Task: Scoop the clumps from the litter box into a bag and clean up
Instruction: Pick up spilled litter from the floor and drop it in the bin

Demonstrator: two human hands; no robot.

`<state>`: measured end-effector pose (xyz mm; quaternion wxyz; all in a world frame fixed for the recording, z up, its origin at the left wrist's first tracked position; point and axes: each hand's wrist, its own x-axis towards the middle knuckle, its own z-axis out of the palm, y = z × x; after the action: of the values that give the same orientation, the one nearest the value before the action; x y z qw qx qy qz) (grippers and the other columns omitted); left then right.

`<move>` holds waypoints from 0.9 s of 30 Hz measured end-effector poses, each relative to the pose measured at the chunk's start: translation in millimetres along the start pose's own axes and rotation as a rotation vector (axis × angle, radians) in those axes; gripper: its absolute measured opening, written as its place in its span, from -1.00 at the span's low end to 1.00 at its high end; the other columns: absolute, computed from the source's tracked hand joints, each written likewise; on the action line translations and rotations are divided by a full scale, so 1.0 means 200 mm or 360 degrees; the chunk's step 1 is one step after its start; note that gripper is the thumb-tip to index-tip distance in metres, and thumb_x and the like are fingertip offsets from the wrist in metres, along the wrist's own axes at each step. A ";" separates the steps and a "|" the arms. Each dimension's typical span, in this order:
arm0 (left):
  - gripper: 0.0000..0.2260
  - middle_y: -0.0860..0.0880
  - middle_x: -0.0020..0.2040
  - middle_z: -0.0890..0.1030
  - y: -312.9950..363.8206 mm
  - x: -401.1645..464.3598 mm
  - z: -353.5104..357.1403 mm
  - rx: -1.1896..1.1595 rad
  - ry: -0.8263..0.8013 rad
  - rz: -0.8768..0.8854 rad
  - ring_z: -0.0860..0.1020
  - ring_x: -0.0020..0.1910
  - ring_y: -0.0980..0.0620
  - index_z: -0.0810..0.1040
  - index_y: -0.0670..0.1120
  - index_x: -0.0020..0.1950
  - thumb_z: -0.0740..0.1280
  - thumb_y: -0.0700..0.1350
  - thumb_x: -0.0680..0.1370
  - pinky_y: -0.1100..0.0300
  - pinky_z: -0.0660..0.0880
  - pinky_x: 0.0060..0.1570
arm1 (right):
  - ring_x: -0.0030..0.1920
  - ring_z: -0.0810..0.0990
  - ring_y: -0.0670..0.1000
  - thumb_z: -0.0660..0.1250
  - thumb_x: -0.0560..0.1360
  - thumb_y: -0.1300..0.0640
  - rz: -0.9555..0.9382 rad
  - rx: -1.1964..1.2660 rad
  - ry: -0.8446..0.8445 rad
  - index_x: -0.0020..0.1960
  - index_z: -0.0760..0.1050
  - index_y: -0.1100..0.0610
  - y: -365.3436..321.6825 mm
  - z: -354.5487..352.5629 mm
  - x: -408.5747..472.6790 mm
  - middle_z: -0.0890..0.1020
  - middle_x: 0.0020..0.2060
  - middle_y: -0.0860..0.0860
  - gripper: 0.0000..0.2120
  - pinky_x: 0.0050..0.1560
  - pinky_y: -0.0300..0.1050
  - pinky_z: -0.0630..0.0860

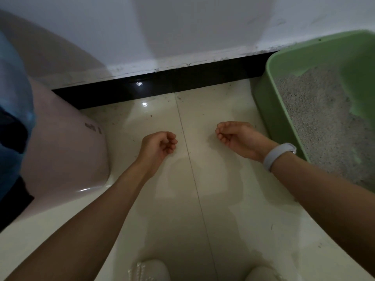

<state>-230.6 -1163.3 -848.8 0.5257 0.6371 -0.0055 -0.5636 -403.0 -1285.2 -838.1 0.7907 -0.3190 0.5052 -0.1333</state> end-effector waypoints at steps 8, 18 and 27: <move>-0.99 0.12 -0.37 0.47 -0.13 0.04 0.00 0.1394 0.0151 0.0666 0.42 -0.36 0.19 0.62 -0.15 -0.18 0.40 -0.23 0.45 0.52 0.31 -0.30 | -0.41 0.44 -0.06 0.25 0.49 0.31 -0.0238 -0.0923 0.0496 -0.25 0.54 0.17 0.12 -0.04 0.08 0.51 -0.48 -0.03 -0.81 -0.41 -0.31 0.36; -0.89 0.11 -0.34 0.37 -0.19 0.06 0.01 0.1714 0.0070 0.0904 0.43 -0.24 0.07 0.63 -0.19 -0.08 0.44 -0.21 0.42 0.35 0.26 -0.20 | 0.05 0.49 0.20 0.25 0.52 0.25 -0.0547 -0.1986 0.0498 -0.02 0.53 0.30 0.21 0.00 0.12 0.52 0.02 0.22 -0.86 0.00 -0.14 0.36; -0.91 0.01 -0.24 0.44 -0.21 0.06 0.01 0.1805 0.0097 0.0989 0.43 -0.23 0.04 0.64 -0.20 -0.09 0.40 -0.20 0.47 0.34 0.24 -0.20 | 0.07 0.47 0.20 0.17 0.51 0.35 -0.0546 -0.2014 0.0474 0.03 0.47 0.37 0.20 0.01 0.10 0.49 0.06 0.26 -0.84 -0.05 -0.15 0.31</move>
<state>-252.5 -1153.9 -884.7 0.2462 0.8004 -0.4715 -0.2764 -395.9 -1264.0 -878.3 0.3409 -0.7749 0.5319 0.0221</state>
